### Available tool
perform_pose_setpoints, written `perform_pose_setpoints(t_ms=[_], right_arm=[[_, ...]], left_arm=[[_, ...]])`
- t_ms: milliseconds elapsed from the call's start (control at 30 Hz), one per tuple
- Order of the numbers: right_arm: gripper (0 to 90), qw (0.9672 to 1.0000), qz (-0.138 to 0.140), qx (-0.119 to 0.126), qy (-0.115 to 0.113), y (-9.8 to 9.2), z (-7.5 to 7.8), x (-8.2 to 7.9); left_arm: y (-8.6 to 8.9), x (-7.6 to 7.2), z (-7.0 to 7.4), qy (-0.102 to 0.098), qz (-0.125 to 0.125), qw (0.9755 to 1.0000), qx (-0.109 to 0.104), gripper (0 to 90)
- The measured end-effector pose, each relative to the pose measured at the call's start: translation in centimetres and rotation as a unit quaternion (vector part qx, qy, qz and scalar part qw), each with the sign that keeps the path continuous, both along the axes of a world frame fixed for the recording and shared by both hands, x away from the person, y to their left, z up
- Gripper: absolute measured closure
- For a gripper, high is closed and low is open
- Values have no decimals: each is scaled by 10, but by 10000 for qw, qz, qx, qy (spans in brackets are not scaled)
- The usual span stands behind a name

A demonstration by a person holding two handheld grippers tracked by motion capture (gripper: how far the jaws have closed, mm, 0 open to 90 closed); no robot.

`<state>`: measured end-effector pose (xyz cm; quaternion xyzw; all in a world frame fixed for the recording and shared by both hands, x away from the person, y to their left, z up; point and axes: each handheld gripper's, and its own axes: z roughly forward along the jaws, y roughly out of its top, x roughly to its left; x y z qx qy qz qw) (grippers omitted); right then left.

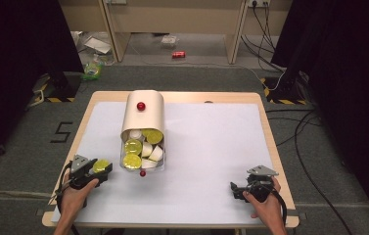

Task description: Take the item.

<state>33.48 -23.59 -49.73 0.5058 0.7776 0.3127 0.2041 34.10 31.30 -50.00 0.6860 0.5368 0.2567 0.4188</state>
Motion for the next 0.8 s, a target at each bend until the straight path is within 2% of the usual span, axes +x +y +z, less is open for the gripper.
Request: perform_pose_setpoints(t_ms=[233, 433, 600, 800], right_arm=[[3, 10000, 0, 1, 2, 0, 0, 0], [3, 10000, -1, 1, 2, 0, 0, 0], [3, 10000, 0, 1, 1, 0, 0, 0], [3, 10000, -1, 0, 1, 0, 0, 0]], left_arm=[[2, -3, 1, -154, -57, 9998, -109, 235], [1, -6, 2, -131, -67, 9997, -207, 154], [-1, -9, 7, -193, -89, 9995, -221, 155], [0, -13, 9, -177, -114, 9995, -237, 155]])
